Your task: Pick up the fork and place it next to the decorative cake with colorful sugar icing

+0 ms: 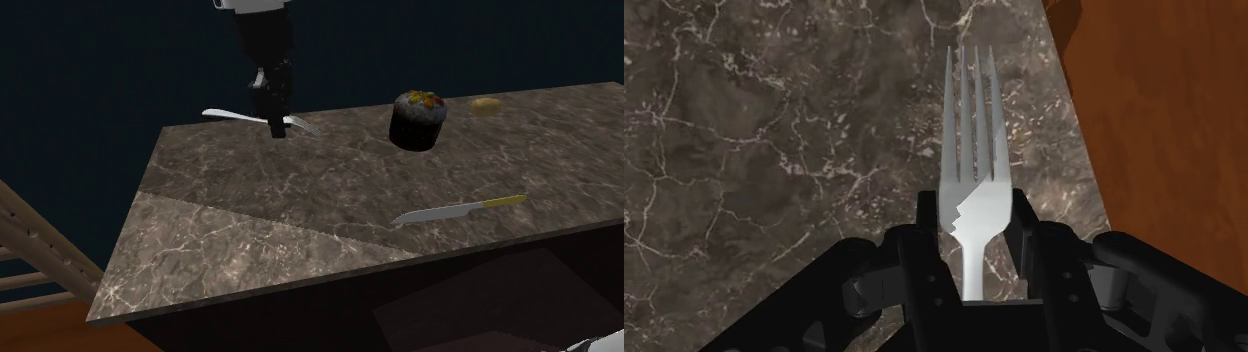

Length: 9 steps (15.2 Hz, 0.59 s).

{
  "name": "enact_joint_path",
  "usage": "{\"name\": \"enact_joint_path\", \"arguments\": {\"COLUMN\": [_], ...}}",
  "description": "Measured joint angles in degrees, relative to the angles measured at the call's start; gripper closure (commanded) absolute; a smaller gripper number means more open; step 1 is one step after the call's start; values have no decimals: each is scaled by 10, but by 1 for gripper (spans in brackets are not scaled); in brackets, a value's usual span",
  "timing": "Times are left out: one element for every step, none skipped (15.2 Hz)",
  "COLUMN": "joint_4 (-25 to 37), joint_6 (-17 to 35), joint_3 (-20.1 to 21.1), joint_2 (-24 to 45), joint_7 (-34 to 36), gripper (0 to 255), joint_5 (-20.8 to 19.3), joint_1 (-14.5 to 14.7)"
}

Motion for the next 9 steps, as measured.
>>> {"name": "enact_joint_path", "arguments": {"joint_4": [-28,-51,-72,-97,-106,-115,-135,-157,-179], "joint_6": [9,14,18,24,23,25,27,32,36], "joint_3": [-5,-9,-13,-17,-22,-28,-34,-41,-47], "joint_2": [-20,-37,-54,-74,-84,-92,-109,-126,-144], "joint_7": [-15,-27,-39,-49,-60,-73,-86,-102,-116], "gripper": [255,255,255,255,255,255,255,255,255], "joint_5": [4,8,11,14,16,16,18,20,21], "joint_1": [-11,-19,-26,-32,-38,-45,-52,-60,-67]}}
